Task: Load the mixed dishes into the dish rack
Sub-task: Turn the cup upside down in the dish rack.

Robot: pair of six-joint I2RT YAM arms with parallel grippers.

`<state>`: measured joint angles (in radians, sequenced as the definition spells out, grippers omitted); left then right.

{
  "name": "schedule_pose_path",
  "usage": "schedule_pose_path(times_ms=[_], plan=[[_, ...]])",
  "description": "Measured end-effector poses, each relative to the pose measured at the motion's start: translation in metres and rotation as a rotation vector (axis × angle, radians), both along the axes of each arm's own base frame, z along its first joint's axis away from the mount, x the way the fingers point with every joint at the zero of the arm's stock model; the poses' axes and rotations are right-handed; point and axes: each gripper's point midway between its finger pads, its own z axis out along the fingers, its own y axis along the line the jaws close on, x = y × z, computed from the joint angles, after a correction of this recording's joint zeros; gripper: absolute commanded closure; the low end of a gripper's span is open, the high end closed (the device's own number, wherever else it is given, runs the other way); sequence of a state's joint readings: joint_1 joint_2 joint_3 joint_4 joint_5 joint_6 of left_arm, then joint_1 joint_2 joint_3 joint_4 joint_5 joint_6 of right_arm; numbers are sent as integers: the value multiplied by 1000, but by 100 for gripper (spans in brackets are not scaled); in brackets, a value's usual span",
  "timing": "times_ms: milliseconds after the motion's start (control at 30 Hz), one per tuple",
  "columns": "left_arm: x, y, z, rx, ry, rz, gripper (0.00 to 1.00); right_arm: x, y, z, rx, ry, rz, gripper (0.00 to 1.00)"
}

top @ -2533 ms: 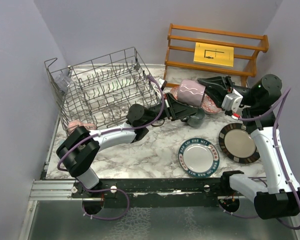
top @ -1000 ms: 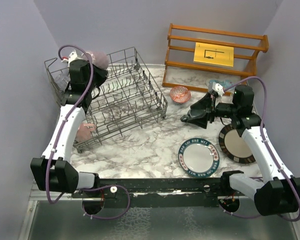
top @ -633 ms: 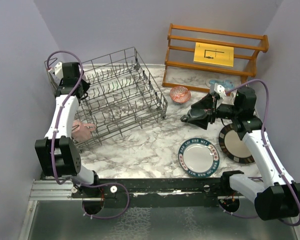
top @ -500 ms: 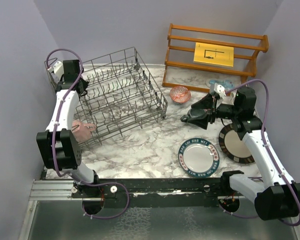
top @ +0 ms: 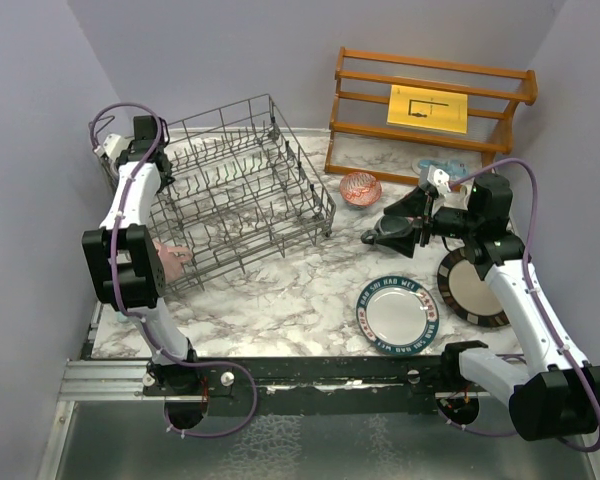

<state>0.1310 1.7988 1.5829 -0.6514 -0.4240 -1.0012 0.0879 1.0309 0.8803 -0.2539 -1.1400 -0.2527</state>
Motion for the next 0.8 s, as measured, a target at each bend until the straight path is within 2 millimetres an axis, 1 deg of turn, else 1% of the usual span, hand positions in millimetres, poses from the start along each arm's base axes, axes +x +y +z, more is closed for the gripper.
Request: schedule_pose_path(times_ms=[100, 333, 467, 633, 800], plan=[[-4, 1, -8, -16, 17, 42, 100, 1, 0, 0, -3, -5, -2, 25], [0, 3, -24, -55, 33, 134, 100, 2, -1, -2, -9, -6, -9, 25], [-4, 3, -33, -78, 51, 178, 100, 3, -2, -3, -12, -3, -14, 25], [-8, 3, -36, -108, 48, 236, 100, 3, -2, -3, -13, -3, -18, 25], [-7, 3, -36, -117, 30, 270, 98, 4, -2, -4, -16, -5, -20, 25]])
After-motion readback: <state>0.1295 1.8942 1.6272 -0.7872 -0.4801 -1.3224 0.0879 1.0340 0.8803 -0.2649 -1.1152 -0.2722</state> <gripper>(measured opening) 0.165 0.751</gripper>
